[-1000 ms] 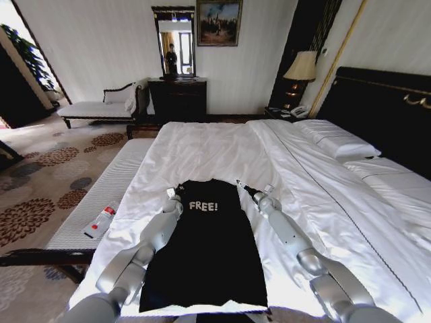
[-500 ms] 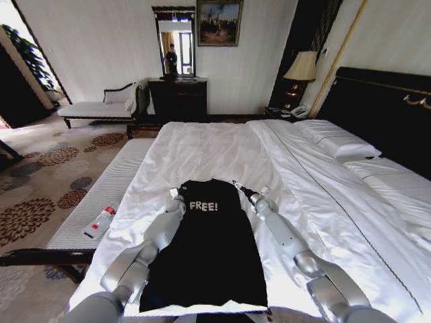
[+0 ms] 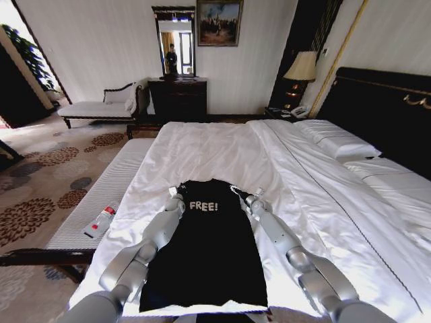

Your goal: Fold the clothes on the bed.

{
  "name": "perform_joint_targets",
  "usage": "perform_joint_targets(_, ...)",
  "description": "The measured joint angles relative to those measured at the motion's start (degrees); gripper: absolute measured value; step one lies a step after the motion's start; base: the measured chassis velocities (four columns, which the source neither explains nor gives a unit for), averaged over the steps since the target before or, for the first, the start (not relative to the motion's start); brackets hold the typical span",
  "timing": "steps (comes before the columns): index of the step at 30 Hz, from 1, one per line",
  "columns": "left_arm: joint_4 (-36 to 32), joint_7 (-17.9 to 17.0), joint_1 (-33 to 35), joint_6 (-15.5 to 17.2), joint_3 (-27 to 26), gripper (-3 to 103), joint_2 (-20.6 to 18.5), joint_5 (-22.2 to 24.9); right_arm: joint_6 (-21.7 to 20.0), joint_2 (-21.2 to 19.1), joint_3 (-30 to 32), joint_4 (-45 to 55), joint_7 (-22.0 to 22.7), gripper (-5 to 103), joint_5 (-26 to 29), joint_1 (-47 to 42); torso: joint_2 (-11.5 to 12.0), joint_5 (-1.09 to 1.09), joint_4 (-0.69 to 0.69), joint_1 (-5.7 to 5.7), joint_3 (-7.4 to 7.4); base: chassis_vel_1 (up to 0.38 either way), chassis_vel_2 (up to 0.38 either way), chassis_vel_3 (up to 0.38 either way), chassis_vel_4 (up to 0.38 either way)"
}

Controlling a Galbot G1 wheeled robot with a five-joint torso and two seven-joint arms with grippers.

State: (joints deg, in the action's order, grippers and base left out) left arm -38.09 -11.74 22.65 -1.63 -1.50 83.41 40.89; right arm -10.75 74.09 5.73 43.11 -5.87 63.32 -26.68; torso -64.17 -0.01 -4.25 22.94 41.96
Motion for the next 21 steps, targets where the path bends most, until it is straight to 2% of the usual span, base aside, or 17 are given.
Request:
perform_joint_targets(2, 0.0, 0.0, -0.08, 0.03, 0.04, 2, -0.06, 0.08, -0.02, 0.2, 0.31, -0.47, 0.08, 96, -0.01, 0.22, 0.0, 0.0, 0.0, 0.0, 0.0, 0.0, 0.0, 0.0, 0.0)
perform_joint_targets(5, -0.01, -0.03, -0.2, 0.14, 0.04, 2, -0.15, 0.23, -0.41, 0.61, 0.87, -1.52, 0.43, 81, -0.04, 0.75, 0.0, 0.0, -0.01, 0.0, 0.0, 0.0, 0.0, 0.0, 0.0)
perform_joint_targets(8, -0.02, -0.03, -0.2, 0.15, -0.03, 2, -0.16, 0.23, -0.62, 0.71, 0.93, -1.73, 0.54, 75, -0.02, 0.87, 0.0, 0.0, -0.01, 0.0, 0.0, 0.0, 0.0, 0.0, 0.0)
perform_joint_targets(9, -0.08, -0.03, -0.17, 0.15, -0.05, 2, -0.18, 0.24, -0.79, 0.72, 0.88, -1.73, 0.56, 65, -0.02, 0.88, 0.0, 0.01, -0.01, 0.0, 0.0, 0.0, 0.0, 0.0, 0.0)
perform_joint_targets(12, -0.08, 0.02, -0.1, 0.15, -0.16, 2, -0.2, 0.24, -0.92, 0.68, 0.53, -1.71, 0.56, 60, -0.05, 0.89, 0.0, 0.01, -0.01, 0.0, 0.0, 0.0, 0.0, 0.0, 0.0)
perform_joint_targets(14, -0.06, 0.06, -0.09, 0.15, -0.28, 2, -0.2, 0.23, -1.01, 0.66, 0.35, -1.72, 0.55, 49, -0.11, 0.89, 0.0, 0.01, -0.01, 0.0, 0.0, 0.0, 0.0, 0.0, 0.0)
perform_joint_targets(15, -0.06, 0.06, -0.09, 0.15, -0.28, 2, -0.2, 0.23, -1.01, 0.66, 0.35, -1.72, 0.55, 49, -0.11, 0.89, 0.0, 0.01, -0.01, 0.0, 0.0, 0.0, 0.0, 0.0, 0.0)
perform_joint_targets(18, -0.58, -0.17, 0.34, 0.15, -0.57, 2, -0.18, 0.14, -1.03, 0.61, -0.11, -2.11, 0.33, 32, -0.42, 0.98, 0.0, 0.01, -0.01, 0.0, 0.0, 0.0, 0.0, 0.0, 0.0)
perform_joint_targets(21, -1.07, -0.29, 0.56, 0.21, -0.57, 2, -0.3, 0.16, -1.03, 0.7, -0.17, -2.39, 0.27, 27, -0.54, 1.14, 0.0, 0.01, -0.01, 0.0, 0.0, 0.0, 0.0, 0.0, 0.0)
